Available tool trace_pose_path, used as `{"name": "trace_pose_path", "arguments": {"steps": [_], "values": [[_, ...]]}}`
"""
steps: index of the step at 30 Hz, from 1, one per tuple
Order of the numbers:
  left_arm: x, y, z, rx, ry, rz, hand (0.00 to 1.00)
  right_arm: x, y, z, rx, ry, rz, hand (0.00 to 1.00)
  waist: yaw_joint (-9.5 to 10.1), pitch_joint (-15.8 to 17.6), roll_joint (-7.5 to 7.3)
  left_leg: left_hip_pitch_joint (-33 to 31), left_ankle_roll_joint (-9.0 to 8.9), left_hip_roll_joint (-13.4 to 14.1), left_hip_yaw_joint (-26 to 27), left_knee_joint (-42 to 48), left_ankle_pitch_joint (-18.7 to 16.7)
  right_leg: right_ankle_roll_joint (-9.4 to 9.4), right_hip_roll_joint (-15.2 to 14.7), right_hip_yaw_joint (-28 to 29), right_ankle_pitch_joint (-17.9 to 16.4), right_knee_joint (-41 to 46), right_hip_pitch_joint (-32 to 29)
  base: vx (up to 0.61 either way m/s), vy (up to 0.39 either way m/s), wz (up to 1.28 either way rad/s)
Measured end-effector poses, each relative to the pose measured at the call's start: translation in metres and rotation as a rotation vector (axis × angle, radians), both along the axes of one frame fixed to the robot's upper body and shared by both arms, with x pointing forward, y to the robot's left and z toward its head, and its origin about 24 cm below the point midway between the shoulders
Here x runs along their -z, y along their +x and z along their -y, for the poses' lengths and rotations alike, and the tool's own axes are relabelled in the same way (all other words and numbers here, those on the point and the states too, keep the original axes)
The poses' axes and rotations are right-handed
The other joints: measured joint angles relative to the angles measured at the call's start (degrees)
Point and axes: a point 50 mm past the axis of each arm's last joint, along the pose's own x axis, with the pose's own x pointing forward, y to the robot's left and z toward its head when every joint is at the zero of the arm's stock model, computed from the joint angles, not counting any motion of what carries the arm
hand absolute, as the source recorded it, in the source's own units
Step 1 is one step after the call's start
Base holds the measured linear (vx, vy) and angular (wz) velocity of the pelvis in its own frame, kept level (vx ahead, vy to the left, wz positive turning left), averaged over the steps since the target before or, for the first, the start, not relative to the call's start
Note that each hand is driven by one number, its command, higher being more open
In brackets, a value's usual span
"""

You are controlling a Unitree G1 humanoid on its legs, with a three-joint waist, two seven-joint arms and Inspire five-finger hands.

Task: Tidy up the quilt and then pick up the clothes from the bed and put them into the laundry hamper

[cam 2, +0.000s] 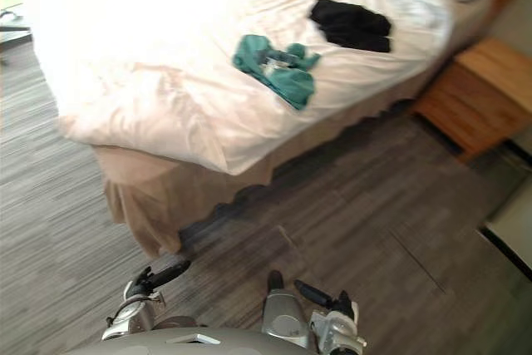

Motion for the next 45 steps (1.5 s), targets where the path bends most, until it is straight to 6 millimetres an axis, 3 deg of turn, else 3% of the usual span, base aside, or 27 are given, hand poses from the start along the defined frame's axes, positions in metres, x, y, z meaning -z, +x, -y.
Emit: {"name": "trace_pose_path", "arguments": {"steps": [1, 3, 4, 6, 7, 8, 9, 10, 12, 16, 22, 31, 34, 38, 39, 42, 43, 45], "values": [[-0.002, 0.004, -0.003, -0.009, 0.004, 0.019, 1.00, -0.001, 0.002, -0.001, -0.030, -0.004, -0.005, 1.00, 0.37, 0.46, -0.48, -3.57, -2.00, 1.92, 3.96, 9.67, 1.00, -0.56, 0.04, -3.03, -1.31, -2.49, 5.16, 0.36, -0.296, 1.27], [-0.005, 0.008, 0.002, 0.019, 0.011, 0.034, 1.00, 0.000, 0.002, -0.004, -0.052, 0.025, -0.003, 1.00, 1.85, 0.58, -0.44, -6.34, -1.54, 6.68, 15.45, 17.41, 0.07, -1.34, 0.25, -6.90, -1.93, -6.02, 12.14, 0.28, -0.252, 0.90], [-0.005, 0.008, -0.001, 0.030, 0.023, 0.037, 1.00, -0.001, 0.005, -0.004, -0.057, 0.025, 0.013, 1.00, 2.06, 0.56, -0.45, -6.65, -1.36, 7.56, 18.81, 16.77, -0.07, -1.41, -0.12, -7.42, -1.98, -6.36, 13.05, 0.18, -0.162, 0.37], [-0.006, 0.009, 0.000, 0.056, 0.030, 0.047, 1.00, -0.004, 0.013, -0.008, -0.075, 0.022, 0.062, 1.00, 2.42, 0.43, -0.38, -7.01, -0.65, 8.51, 28.37, 6.27, 1.58, -0.80, -1.92, -8.24, -2.45, -6.87, 14.49, 0.17, -0.069, 0.13], [-0.005, 0.008, -0.001, 0.056, 0.031, 0.041, 1.00, -0.004, 0.012, -0.008, -0.073, 0.024, 0.060, 1.00, 2.05, 0.37, -0.26, -6.96, -0.35, 8.56, 28.90, 2.67, 3.20, -0.16, -2.08, -8.42, -2.87, -6.86, 14.77, 0.21, 0.001, 0.15], [-0.003, 0.005, -0.001, 0.059, 0.031, 0.025, 1.00, -0.002, 0.008, -0.009, -0.070, 0.028, 0.047, 1.00, 1.34, 0.11, 0.17, -6.90, 0.30, 8.54, 28.76, -2.93, 7.46, 1.04, -1.83, -8.65, -3.74, -6.84, 15.11, 0.22, 0.064, 0.15], [-0.001, 0.001, -0.002, 0.068, 0.031, 0.000, 1.00, 0.001, 0.001, -0.010, -0.064, 0.038, 0.016, 1.00, 1.02, -0.46, 0.75, -5.60, -0.47, 8.20, 27.94, -7.52, 8.42, 2.32, -1.49, -8.61, -4.93, -6.88, 15.38, 0.26, 0.102, 0.15], [0.000, 0.000, -0.002, 0.084, 0.032, -0.011, 1.00, 0.003, -0.001, -0.014, -0.018, 0.064, 0.005, 1.00, 0.70, -0.80, 0.19, -4.08, -0.68, 6.66, 28.04, -10.67, 8.76, 2.38, -1.99, -8.62, -5.00, -6.91, 15.34, 0.23, 0.130, 0.08], [0.001, -0.005, -0.017, 0.121, 0.080, -0.043, 1.00, 0.007, -0.005, -0.022, 0.016, 0.096, -0.005, 1.00, 0.33, -0.90, -2.94, -0.39, -0.35, 3.37, 28.38, -17.78, 11.29, 2.39, -3.86, -8.86, -4.99, -7.08, 16.17, 0.18, 0.104, 0.09], [0.007, -0.026, -0.031, 0.180, 0.128, -0.125, 1.00, 0.012, -0.019, -0.031, 0.055, 0.128, -0.033, 1.00, -0.22, -2.88, -5.52, 5.24, -0.44, 1.09, 26.97, -26.61, 14.54, 2.39, -4.34, -10.43, -4.98, -7.20, 18.74, 0.13, 0.016, 0.28], [0.009, -0.033, -0.033, 0.167, 0.129, -0.150, 1.00, 0.013, -0.021, -0.032, 0.055, 0.134, -0.043, 1.00, -0.08, -3.17, -5.76, 5.62, -0.49, 0.56, 25.82, -29.77, 16.19, 2.44, -4.31, -11.56, -4.91, -7.90, 18.96, 0.05, -0.047, 0.13], [0.012, -0.074, -0.054, -0.467, 0.052, -0.178, 1.00, 0.012, -0.018, -0.034, -0.043, 0.085, -0.053, 1.00, 0.09, -2.14, -7.32, 3.96, -0.47, 0.63, 23.08, -30.06, 17.96, 2.44, -3.79, -14.02, -4.90, -7.85, 19.04, -0.01, -0.051, 0.17], [0.011, -0.090, -0.054, -0.782, 0.015, -0.171, 1.00, 0.012, -0.018, -0.034, -0.065, 0.069, -0.050, 1.00, 0.11, -1.70, -7.04, 3.60, -0.30, 0.56, 22.52, -30.18, 18.62, 2.43, -3.66, -14.08, -4.90, -7.83, 18.82, -0.08, -0.019, 0.03], [-0.006, -0.077, -0.078, -1.072, 0.009, -0.006, 1.00, 0.009, -0.018, -0.030, -0.098, 0.036, -0.039, 1.00, 0.18, -1.38, -6.66, 1.78, -0.36, 0.58, 20.96, -30.25, 19.44, 2.09, -3.65, -14.82, -5.21, -8.00, 17.88, -0.15, -0.003, 0.17], [-0.019, -0.068, -0.096, -1.146, 0.050, 0.099, 1.00, 0.009, -0.020, -0.032, -0.123, 0.028, -0.032, 1.00, 0.31, -1.27, -6.96, 1.18, -0.38, 0.44, 20.67, -30.25, 19.61, 2.59, -3.76, -14.74, -6.14, -8.29, 17.61, -0.16, -0.014, 0.06], [-0.044, -0.048, -0.125, -1.232, 0.100, 0.273, 1.00, 0.008, -0.027, -0.031, -0.153, 0.014, -0.035, 1.00, 0.30, -1.30, -6.81, 0.92, -0.56, 0.46, 20.41, -30.26, 19.89, 2.25, -3.47, -14.77, -6.83, -8.45, 17.44, -0.17, 0.001, 0.06], [-0.074, -0.024, -0.156, -1.336, 0.108, 0.437, 1.00, 0.007, -0.038, -0.025, -0.194, -0.009, -0.055, 1.00, 1.28, -2.30, -6.14, -0.27, -0.68, 0.88, 20.57, -30.23, 19.98, 2.54, -2.79, -14.11, -7.02, -8.85, 16.39, -0.11, -0.001, 0.04], [-0.102, -0.007, -0.191, -1.383, 0.140, 0.550, 1.00, 0.005, -0.043, -0.025, -0.235, -0.016, -0.052, 1.00, 1.44, -2.61, -5.98, -1.20, -1.07, 1.33, 20.54, -30.23, 20.41, 2.49, -2.15, -13.63, -7.01, -9.19, 15.58, -0.07, -0.017, -0.01]]}}
